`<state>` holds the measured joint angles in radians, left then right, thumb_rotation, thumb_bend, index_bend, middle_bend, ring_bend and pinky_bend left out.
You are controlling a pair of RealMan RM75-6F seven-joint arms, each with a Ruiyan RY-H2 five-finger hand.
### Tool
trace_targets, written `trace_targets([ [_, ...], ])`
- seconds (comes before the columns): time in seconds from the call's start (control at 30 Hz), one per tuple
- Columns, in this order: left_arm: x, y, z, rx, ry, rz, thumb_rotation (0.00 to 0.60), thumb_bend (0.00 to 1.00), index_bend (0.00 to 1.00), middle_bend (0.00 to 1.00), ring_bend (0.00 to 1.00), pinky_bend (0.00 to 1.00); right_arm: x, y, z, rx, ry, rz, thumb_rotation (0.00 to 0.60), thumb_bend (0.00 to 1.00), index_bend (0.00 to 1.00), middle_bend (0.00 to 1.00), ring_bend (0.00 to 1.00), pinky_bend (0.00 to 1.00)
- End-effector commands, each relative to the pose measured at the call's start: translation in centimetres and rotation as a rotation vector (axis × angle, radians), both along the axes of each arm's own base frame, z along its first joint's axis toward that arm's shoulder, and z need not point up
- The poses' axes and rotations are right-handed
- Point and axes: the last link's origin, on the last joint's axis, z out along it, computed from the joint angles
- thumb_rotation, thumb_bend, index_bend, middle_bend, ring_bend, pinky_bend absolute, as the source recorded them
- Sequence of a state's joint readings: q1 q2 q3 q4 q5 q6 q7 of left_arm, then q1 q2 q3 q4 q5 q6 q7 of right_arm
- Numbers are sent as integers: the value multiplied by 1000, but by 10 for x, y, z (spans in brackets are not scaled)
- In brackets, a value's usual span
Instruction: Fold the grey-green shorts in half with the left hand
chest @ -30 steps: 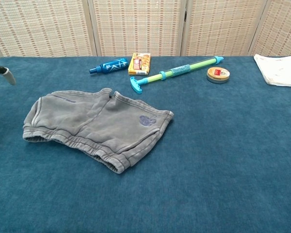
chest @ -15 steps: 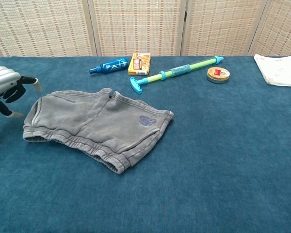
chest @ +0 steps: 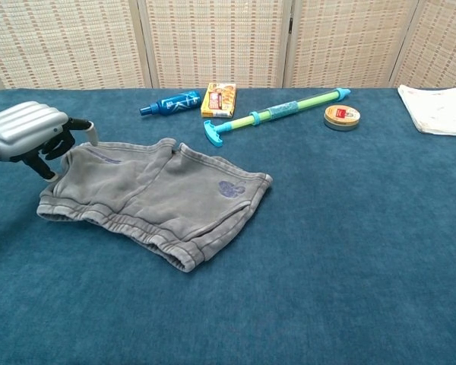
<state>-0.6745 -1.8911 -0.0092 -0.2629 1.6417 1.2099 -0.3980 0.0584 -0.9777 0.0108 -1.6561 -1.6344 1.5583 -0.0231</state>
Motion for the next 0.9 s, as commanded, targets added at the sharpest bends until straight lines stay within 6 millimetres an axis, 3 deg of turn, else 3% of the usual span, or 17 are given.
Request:
trace_targets([
  [0.03,2,-1,-2,-15,-20,-5,600,116,429,870,768,794,-1,0,0,1,-2,-2,600,347,269,372,393,389],
  [0.33,1,-2,-5,-46,-25,1,600,176,517,920,815,801,-2,-3,-3,9,-5,-1,600,346,269,375,401,391],
  [0.9,6,-2,-6,-60,-26,-12,600,554,626,957,857,830,-6,-6,-5,16,-11,-8,600,346,269,387,424,399],
])
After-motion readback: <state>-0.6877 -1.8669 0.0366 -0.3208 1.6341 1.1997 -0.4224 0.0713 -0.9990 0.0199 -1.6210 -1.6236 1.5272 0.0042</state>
